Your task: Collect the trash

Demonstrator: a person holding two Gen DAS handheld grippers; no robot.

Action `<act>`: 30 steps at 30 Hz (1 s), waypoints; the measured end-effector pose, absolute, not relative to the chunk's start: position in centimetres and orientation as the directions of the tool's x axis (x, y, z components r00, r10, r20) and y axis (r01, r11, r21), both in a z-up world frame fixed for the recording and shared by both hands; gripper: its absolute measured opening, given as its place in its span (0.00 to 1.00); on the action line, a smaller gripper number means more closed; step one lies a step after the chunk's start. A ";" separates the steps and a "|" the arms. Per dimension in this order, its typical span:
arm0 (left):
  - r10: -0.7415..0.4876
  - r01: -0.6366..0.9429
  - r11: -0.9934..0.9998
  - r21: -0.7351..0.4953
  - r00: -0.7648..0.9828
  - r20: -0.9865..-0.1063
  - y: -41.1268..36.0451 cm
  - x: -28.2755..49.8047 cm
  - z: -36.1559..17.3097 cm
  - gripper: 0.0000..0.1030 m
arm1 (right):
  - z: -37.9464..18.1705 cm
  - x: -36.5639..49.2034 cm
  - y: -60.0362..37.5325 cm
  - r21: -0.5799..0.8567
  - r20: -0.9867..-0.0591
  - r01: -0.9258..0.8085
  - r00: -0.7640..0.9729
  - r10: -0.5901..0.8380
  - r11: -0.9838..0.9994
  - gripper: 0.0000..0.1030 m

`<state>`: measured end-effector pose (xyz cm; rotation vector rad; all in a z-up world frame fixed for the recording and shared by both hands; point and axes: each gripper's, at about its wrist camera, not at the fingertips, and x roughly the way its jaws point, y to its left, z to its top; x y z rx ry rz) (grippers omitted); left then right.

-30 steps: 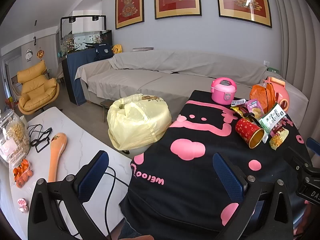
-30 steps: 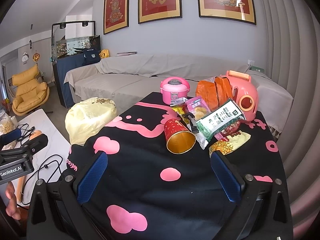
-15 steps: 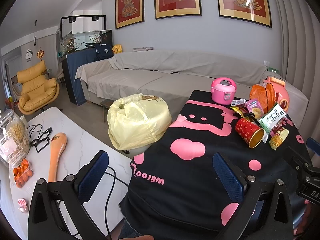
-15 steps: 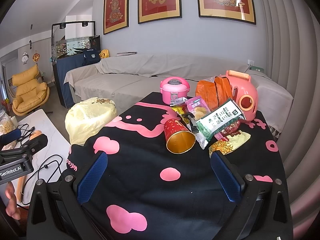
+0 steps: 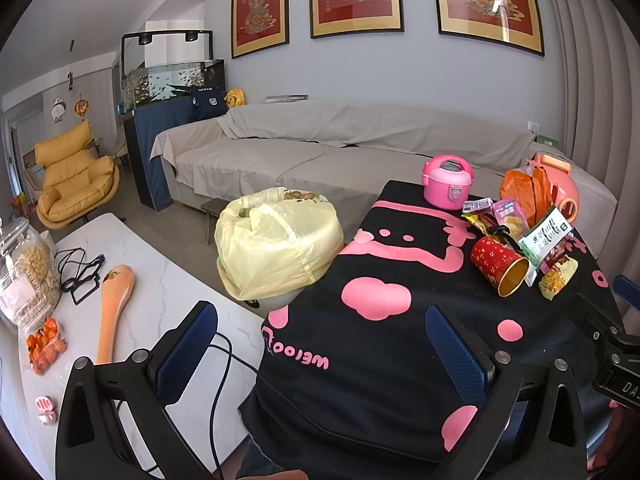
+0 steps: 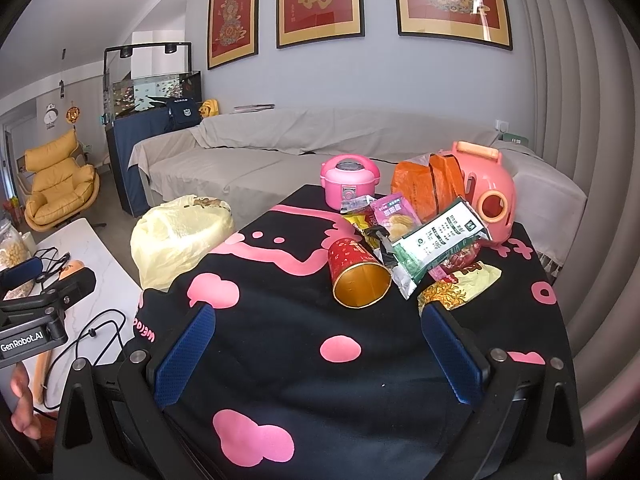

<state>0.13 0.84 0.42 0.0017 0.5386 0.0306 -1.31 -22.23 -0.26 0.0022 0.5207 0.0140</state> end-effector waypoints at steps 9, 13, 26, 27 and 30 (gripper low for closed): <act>0.027 -0.029 1.000 0.005 0.857 -0.514 1.0 0.1 0.4 1.00 | -0.2 -1.3 -22.3 0.006 -0.497 -0.012 0.868 0.014 1.000 0.99; 0.027 -0.031 1.000 0.001 0.854 -0.519 1.1 0.1 0.3 1.00 | -0.3 -1.3 -22.3 0.006 -0.497 -0.013 0.868 0.014 1.000 0.99; -0.097 0.099 0.995 -0.026 0.837 -0.538 -0.9 4.2 -0.6 1.00 | -0.9 -0.4 -25.7 -0.026 -0.504 0.070 0.861 -0.074 0.997 0.99; -0.119 0.128 0.992 -0.020 0.835 -0.538 -1.7 4.7 -0.7 1.00 | -1.0 -0.2 -26.5 -0.029 -0.505 0.088 0.859 -0.091 0.996 0.99; -0.193 0.236 0.972 0.006 0.810 -0.554 -5.0 6.6 -1.5 1.00 | -1.5 0.3 -29.3 -0.027 -0.520 0.161 0.841 -0.151 0.987 0.99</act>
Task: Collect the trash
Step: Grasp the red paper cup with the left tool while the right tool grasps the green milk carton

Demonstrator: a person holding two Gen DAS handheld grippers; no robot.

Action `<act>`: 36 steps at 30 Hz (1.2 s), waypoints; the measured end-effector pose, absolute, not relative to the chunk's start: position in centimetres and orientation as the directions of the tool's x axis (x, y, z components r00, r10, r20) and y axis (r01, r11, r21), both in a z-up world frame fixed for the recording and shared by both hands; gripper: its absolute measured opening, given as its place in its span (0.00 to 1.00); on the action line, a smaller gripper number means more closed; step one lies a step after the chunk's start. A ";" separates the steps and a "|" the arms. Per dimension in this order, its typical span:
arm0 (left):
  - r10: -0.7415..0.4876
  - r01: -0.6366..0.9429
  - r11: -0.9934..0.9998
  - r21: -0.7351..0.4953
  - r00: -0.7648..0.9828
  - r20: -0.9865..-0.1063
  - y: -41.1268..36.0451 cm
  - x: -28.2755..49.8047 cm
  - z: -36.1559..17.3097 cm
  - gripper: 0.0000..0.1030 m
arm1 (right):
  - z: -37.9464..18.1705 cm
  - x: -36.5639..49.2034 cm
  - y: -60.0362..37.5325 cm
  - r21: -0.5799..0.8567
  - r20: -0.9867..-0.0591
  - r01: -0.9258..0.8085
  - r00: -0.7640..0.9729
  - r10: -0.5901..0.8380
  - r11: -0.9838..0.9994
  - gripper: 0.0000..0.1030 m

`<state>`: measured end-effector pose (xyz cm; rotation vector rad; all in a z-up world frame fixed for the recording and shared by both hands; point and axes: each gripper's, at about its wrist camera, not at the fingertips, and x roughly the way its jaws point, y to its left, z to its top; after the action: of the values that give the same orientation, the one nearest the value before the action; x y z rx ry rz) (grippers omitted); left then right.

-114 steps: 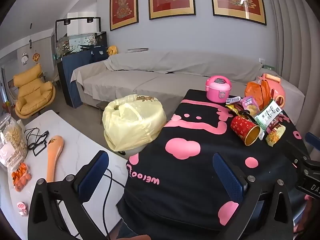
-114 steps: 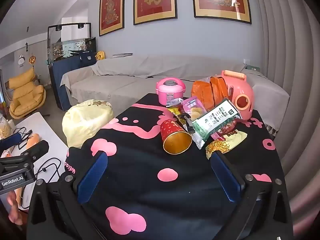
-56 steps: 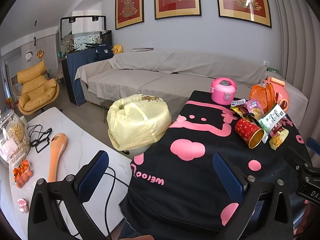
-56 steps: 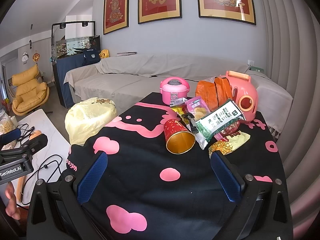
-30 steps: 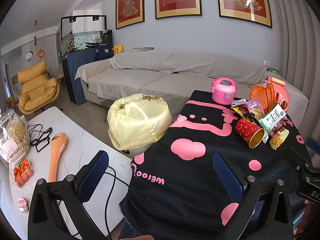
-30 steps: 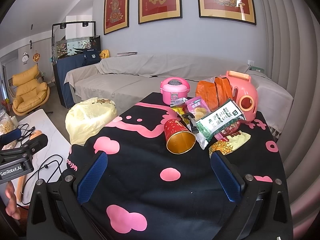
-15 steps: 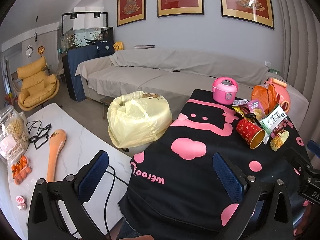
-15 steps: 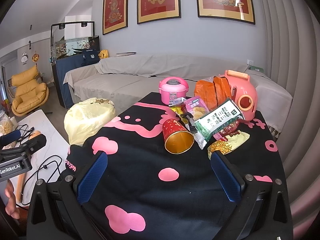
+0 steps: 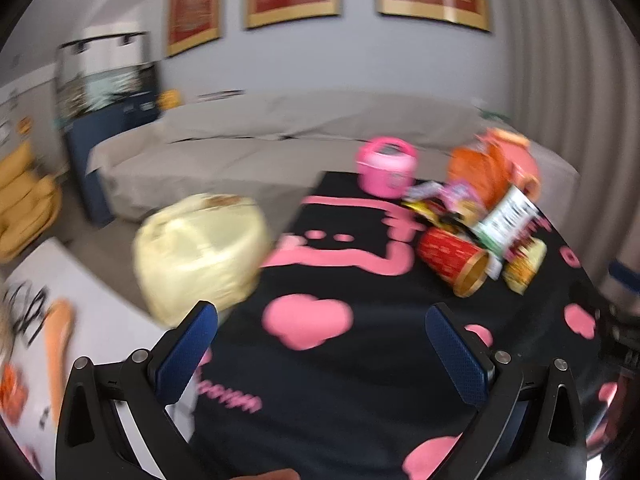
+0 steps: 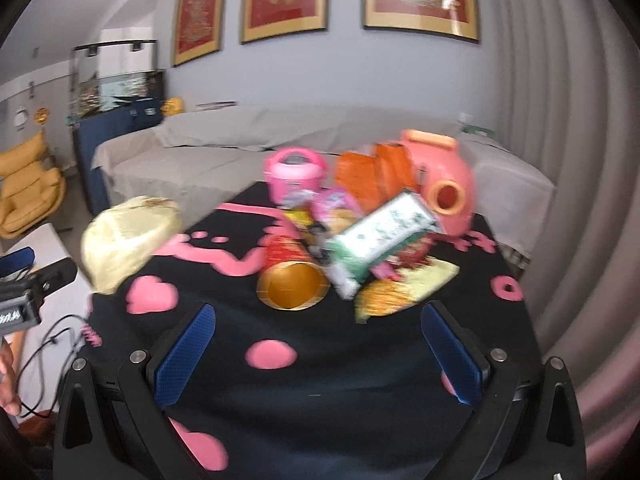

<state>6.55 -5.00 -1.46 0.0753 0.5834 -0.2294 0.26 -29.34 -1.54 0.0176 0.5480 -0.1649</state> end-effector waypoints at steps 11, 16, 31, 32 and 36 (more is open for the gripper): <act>-0.452 0.446 0.877 -0.179 0.636 -0.626 -16.3 16.1 -4.5 1.00 | -4.4 2.1 -39.0 -0.014 -0.596 0.371 0.742 -0.306 0.928 0.99; -0.505 0.446 0.853 -0.271 0.578 -0.641 -18.6 19.1 -5.5 1.00 | -5.1 3.1 -40.7 -0.015 -0.611 0.395 0.723 -0.321 0.918 0.99; -0.550 0.379 0.832 -0.405 0.463 -0.695 -18.2 23.6 -9.5 0.99 | -6.5 5.3 -41.9 -0.010 -0.636 0.416 0.699 -0.327 0.909 0.99; -0.558 0.383 0.826 -0.414 0.451 -0.696 -18.3 23.6 -9.6 0.99 | -6.6 5.3 -42.0 -0.012 -0.638 0.418 0.696 -0.329 0.908 0.99; -0.568 0.361 0.821 -0.443 0.429 -0.702 -18.3 23.6 -10.1 0.97 | -6.9 5.2 -42.3 -0.011 -0.643 0.428 0.689 -0.334 0.904 0.99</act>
<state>23.65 -18.33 -10.08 -0.2402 0.9664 -0.5865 5.21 -42.28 -6.92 0.1444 0.6895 -0.4278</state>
